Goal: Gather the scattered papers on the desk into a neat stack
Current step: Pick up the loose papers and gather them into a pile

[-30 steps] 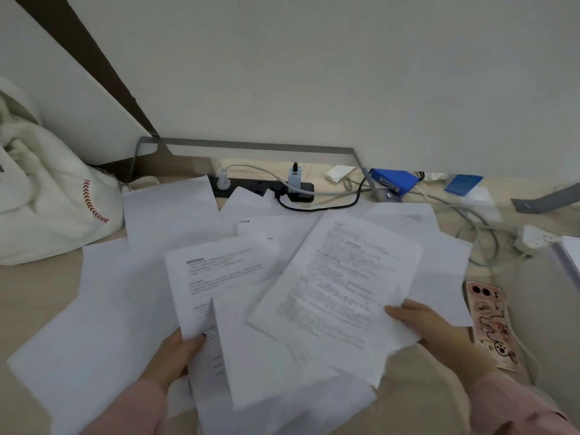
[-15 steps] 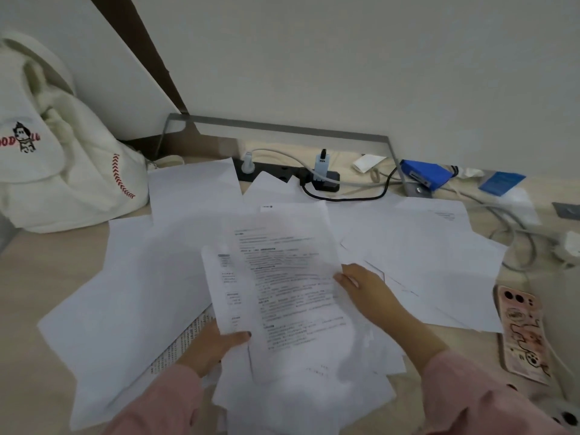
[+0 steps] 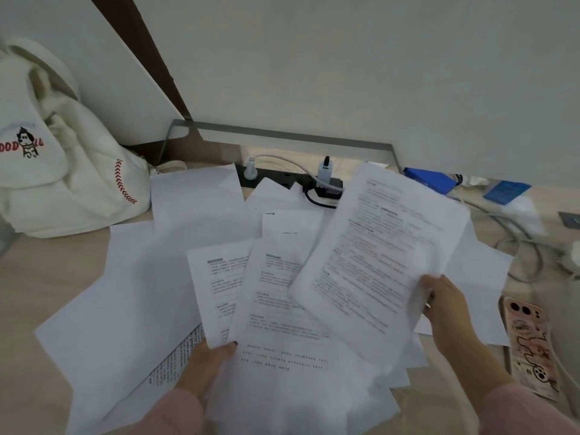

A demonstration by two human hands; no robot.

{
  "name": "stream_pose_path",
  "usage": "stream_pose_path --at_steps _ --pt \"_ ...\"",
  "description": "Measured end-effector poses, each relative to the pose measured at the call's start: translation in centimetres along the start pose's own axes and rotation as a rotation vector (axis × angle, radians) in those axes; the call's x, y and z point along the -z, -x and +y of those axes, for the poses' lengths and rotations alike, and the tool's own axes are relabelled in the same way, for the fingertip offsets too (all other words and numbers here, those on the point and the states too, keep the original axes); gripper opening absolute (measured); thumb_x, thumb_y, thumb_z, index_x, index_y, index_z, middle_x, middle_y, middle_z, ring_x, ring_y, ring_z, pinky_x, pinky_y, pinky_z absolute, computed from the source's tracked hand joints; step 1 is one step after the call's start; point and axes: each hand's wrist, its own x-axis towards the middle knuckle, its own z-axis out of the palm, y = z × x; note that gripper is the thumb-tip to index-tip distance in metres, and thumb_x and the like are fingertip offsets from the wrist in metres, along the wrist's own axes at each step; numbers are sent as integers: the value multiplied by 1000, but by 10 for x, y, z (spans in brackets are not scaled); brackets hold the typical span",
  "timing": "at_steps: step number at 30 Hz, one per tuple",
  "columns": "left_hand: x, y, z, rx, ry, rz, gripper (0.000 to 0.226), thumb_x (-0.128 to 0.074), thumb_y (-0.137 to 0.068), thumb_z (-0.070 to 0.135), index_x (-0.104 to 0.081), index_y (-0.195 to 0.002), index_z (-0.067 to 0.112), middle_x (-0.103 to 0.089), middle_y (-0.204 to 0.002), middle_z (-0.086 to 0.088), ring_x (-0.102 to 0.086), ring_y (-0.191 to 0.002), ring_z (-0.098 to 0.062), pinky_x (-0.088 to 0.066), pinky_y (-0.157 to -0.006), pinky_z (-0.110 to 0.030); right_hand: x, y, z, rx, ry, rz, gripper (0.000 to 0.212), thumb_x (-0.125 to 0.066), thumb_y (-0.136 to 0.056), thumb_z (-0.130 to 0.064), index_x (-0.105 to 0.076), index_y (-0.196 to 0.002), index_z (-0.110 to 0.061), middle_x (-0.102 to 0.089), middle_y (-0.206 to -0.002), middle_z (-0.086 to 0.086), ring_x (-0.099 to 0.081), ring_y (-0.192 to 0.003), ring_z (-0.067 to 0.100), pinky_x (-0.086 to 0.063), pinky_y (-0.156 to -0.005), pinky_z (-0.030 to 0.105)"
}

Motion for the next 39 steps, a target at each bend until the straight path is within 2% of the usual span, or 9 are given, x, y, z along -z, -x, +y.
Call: stream_pose_path --at_steps 3,6,9,15,21,25,30,33,39 --pt "0 -1 1 18 57 3 20 -58 -85 -3 -62 -100 10 -64 -78 0 -59 -76 -22 -48 -78 -36 12 -3 14 -213 63 50 22 -45 -93 -11 -51 -71 -8 -44 -66 8 -42 -60 20 -36 -59 27" --pt "-1 -2 3 34 67 -28 16 -67 -78 2 -65 -88 15 -67 -84 -4 -63 -86 -28 -49 -89 -45 9 -3 35 -363 138 -34 18 -48 -91 -13 -57 -86 1 -55 -77 13 -52 -69 28 -41 -63 34" --pt "-3 2 4 56 111 -68 28 -67 -79 2 -65 -107 8 -70 -98 -11 -63 -101 -34 -46 -96 -51 -5 5 49 -378 244 -108 15 -44 -93 -8 -55 -85 1 -53 -76 12 -51 -68 26 -42 -61 33" --pt "-8 7 7 90 218 -201 28 -59 -84 -2 -62 -111 8 -69 -106 -13 -63 -102 -32 -54 -83 -42 -35 25 62 -280 388 -193 31 -55 -89 -13 -53 -109 10 -61 -111 28 -60 -102 40 -48 -93 48" --pt "-6 11 6 101 165 -216 23 -57 -85 -3 -65 -103 9 -74 -92 -9 -64 -96 -32 -52 -81 -43 -44 27 60 -166 450 -210 33 -54 -88 -6 -43 -119 -2 -55 -98 8 -53 -89 24 -41 -60 25" --pt "-6 13 6 104 140 -195 15 -63 -83 5 -69 -94 13 -76 -88 -5 -66 -93 -29 -52 -82 -42 -53 26 58 -87 569 -270 25 -51 -89 -8 -41 -112 -10 -52 -88 -2 -53 -81 17 -42 -62 27" --pt "-12 12 6 112 131 -143 27 -77 -69 13 -69 -94 14 -73 -96 -11 -65 -97 -31 -48 -94 -47 -70 29 52 79 680 -424 27 -44 -90 -5 -44 -115 -16 -57 -99 1 -53 -74 7 -41 -57 12" --pt "-15 8 3 109 112 -117 24 -71 -77 10 -67 -101 10 -70 -102 -13 -63 -100 -33 -46 -97 -47 -77 30 48 158 698 -494 33 -46 -92 -13 -42 -125 -20 -54 -111 -2 -54 -89 10 -42 -73 18" --pt "-13 8 7 79 95 1 5 -63 -84 8 -65 -81 12 -68 -83 -6 -63 -83 -26 -47 -71 -32 -37 -6 41 362 1049 -177 54 -53 -88 -15 -36 -139 -14 -39 -140 11 -42 -124 27 -38 -96 33"
